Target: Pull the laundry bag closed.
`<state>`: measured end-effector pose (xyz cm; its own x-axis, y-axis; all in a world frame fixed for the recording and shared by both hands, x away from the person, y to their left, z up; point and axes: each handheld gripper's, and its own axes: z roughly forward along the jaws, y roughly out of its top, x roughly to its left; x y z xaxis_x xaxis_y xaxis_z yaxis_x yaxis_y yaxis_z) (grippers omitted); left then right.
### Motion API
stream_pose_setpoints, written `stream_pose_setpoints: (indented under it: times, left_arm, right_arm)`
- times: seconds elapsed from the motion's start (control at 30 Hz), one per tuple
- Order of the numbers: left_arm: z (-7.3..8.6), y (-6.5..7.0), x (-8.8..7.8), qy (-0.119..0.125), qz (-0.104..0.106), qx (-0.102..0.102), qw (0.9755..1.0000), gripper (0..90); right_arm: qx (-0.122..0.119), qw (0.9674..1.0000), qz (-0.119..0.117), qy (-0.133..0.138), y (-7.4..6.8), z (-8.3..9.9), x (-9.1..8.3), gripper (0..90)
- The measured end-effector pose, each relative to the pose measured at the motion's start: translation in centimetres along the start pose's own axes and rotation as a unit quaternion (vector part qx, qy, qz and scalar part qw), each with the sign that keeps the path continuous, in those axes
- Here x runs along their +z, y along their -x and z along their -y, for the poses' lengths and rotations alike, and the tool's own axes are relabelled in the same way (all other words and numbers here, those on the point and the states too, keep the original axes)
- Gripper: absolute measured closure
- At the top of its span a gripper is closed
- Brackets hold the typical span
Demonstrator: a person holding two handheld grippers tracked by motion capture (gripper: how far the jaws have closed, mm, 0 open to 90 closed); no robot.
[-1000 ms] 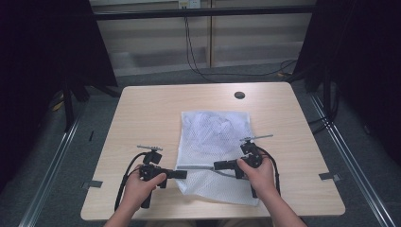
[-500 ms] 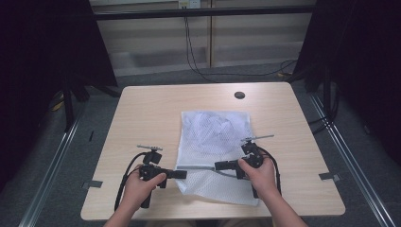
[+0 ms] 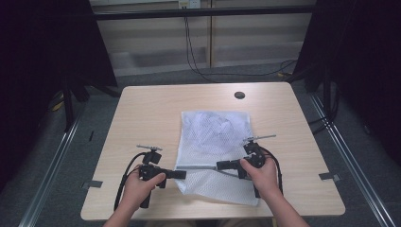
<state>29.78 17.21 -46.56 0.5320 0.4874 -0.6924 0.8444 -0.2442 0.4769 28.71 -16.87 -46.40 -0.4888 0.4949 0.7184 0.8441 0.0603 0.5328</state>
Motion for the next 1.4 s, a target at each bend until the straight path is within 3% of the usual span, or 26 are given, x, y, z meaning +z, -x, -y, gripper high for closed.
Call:
stream_pose_setpoints:
  times: [0.17,0.33,1.1,1.4]
  left_arm:
    - [0.1,-0.1,-0.1,0.003,0.002,-0.007,1.0000,88.4]
    - [0.0,0.0,-0.1,0.002,-0.002,0.001,1.0000,88.4]
    - [0.1,-0.1,-0.2,-0.002,-0.002,-0.007,1.0000,88.4]
    - [0.0,0.0,-0.1,-0.003,-0.002,0.000,1.0000,88.4]
  right_arm:
    - [0.004,1.0000,0.002,0.001,0.2,0.0,-0.3,87.8]
    - [0.004,1.0000,0.004,0.001,0.2,0.1,-0.3,87.8]
    - [0.009,0.9999,0.008,0.003,0.8,0.4,-1.1,87.8]
    - [0.013,0.9999,0.008,0.007,1.1,0.6,-1.7,87.8]
